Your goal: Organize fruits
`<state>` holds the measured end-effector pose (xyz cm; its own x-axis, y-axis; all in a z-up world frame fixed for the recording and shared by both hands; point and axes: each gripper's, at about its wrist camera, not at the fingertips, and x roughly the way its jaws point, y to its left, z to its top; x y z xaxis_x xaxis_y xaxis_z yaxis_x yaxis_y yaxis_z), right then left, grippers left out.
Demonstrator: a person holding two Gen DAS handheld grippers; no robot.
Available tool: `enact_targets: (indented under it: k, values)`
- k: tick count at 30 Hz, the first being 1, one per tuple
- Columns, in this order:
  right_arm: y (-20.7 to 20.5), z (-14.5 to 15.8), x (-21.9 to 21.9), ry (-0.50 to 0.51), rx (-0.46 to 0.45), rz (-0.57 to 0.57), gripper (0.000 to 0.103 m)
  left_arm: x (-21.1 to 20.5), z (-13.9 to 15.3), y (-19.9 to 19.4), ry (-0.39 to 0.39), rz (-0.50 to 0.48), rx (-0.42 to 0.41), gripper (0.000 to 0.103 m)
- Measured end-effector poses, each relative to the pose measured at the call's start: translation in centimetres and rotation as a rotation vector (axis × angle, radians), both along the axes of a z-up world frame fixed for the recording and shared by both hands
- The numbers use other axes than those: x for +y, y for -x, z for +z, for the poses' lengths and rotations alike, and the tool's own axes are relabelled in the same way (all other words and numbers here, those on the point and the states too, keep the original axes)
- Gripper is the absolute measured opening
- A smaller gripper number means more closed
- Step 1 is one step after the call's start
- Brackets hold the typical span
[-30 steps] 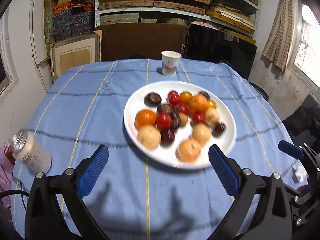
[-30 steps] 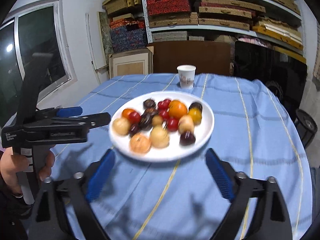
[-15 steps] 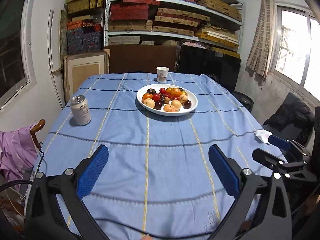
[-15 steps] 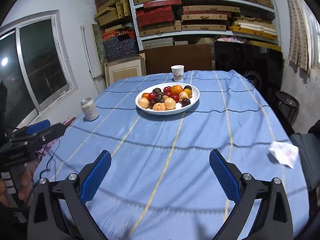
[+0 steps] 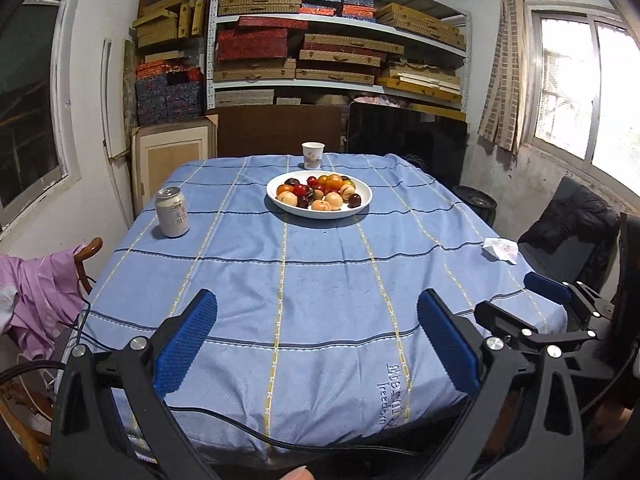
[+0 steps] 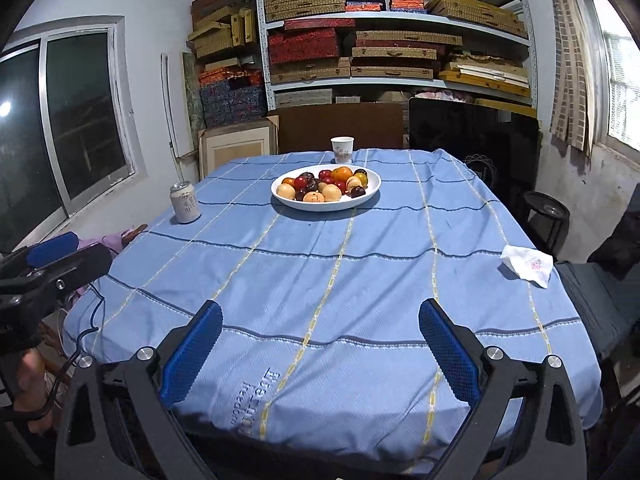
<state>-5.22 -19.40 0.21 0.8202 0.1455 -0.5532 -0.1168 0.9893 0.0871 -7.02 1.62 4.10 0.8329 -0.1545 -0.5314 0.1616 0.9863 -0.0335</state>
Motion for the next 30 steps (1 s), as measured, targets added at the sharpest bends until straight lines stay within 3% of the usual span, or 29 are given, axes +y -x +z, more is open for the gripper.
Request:
enact_targets:
  k: [18, 22, 26, 30]
  values:
    - [0.4, -0.1, -0.2, -0.005, -0.005, -0.006, 0.099, 0.2, 0.1, -0.7, -0.049, 0.087, -0.02, 0.098]
    - [0.4, -0.1, -0.2, -0.006, -0.005, -0.006, 0.099, -0.3, 0.4, 0.0, -0.108, 0.125, -0.088, 0.098]
    - [0.3, -0.1, -0.3, -0.009, -0.001, -0.005, 0.099, -0.3, 0.7, 0.5, -0.114, 0.132, -0.127, 0.098]
    - [0.5, -0.2, -0.3, -0.01, -0.004, -0.003, 0.099, -0.3, 0.0, -0.1, -0.1, 0.099, -0.058, 0.098]
